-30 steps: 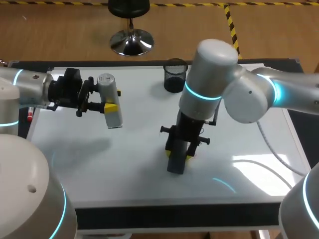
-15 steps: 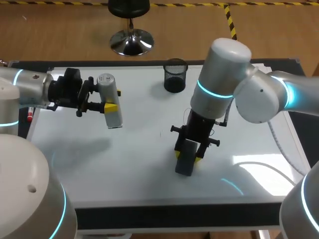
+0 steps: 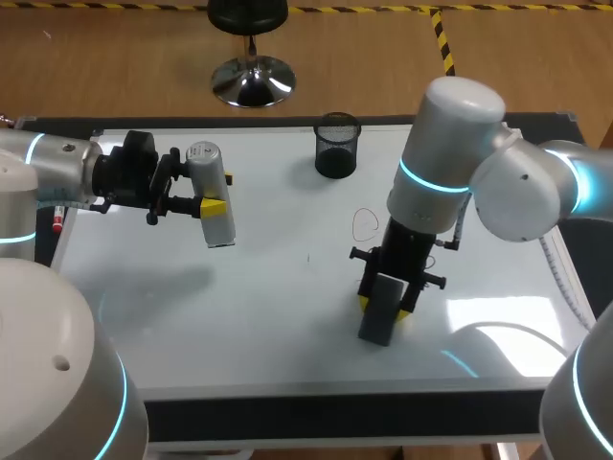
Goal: Pick up the inspection probe, press it on each red-marked spot on the whiteboard one by one, put down the probe, pick up the eraser, and wipe off all the red marks.
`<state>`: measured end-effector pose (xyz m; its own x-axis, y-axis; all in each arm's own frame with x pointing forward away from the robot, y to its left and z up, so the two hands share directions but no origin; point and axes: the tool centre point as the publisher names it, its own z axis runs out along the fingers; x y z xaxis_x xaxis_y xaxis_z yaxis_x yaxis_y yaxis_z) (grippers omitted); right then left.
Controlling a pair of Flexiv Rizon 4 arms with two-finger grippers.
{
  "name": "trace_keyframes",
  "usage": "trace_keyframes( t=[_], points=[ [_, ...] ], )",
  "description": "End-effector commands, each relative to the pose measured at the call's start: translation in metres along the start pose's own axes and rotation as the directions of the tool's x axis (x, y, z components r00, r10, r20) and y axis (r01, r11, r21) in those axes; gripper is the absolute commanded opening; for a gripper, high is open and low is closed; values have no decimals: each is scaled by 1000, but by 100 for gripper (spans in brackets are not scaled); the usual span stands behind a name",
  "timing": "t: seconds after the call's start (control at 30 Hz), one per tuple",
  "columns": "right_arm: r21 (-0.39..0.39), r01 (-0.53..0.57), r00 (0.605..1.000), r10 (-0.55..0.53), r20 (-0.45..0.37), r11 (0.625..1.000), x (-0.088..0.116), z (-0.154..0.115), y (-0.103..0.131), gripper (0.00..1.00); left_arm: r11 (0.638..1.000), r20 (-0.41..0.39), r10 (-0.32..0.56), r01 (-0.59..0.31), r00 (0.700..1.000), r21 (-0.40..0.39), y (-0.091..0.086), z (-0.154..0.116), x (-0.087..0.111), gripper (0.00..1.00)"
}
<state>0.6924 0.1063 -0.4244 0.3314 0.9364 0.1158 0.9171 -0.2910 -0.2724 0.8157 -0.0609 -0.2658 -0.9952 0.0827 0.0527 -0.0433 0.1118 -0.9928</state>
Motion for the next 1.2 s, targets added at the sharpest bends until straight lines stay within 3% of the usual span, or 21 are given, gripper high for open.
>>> trace_keyframes(
  t=[0.03,0.27,0.77,1.0,1.2],
  points=[
    [-12,15,999,-15,31,1000,-11,-12,4,0,1000,-1,2,-2,1000,0,-1,0,0,0],
    [-30,88,993,-85,86,996,21,-28,11,0,1000,-1,2,-2,1000,0,-1,0,0,0],
    [-30,241,963,-235,135,970,85,-29,31,0,1000,-1,2,-2,1000,0,-1,0,0,0],
    [-33,278,953,-272,131,960,101,-26,32,0,1000,-1,2,-2,1000,0,-1,0,0,0],
    [-36,282,955,-276,112,959,101,-20,29,0,1000,-1,2,-2,1000,0,-1,0,0,0]
  ],
)
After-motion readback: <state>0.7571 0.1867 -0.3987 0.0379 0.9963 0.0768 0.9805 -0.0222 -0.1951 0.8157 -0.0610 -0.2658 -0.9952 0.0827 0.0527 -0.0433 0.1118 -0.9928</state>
